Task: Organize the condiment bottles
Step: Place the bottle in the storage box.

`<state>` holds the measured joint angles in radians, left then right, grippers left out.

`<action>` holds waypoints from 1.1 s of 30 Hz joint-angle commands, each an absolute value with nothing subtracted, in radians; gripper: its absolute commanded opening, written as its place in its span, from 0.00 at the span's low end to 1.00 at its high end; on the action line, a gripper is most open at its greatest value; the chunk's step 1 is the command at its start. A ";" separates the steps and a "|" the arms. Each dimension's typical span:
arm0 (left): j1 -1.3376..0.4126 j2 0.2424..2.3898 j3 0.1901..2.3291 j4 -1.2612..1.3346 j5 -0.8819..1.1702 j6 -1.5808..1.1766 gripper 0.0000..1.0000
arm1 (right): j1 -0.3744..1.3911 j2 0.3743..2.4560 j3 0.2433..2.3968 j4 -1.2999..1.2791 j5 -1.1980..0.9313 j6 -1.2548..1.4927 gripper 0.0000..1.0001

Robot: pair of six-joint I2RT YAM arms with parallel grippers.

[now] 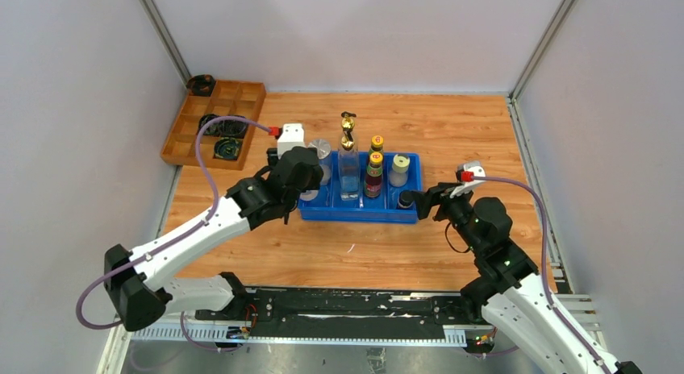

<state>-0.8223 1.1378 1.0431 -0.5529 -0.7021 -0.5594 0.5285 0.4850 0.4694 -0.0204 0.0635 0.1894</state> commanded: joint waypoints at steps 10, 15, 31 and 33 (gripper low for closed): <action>-0.875 1.352 1.081 -0.333 -0.782 -0.551 0.47 | 0.530 0.439 0.478 -0.091 0.107 0.172 0.80; -0.876 1.403 1.061 -0.298 -0.784 -0.561 0.47 | 0.530 0.430 0.456 -0.091 0.100 0.186 0.80; -0.876 1.471 0.981 -0.306 -0.831 -0.654 0.60 | 0.529 0.414 0.395 -0.075 0.076 0.220 0.80; -0.875 1.476 0.984 -0.319 -0.829 -0.663 0.70 | 0.529 0.413 0.394 -0.074 0.074 0.224 0.80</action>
<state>-0.8726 1.4597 0.9813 -0.3336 -0.7765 -0.6250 0.5285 0.4267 0.4103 -0.0769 0.0921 0.2024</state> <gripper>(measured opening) 0.660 0.801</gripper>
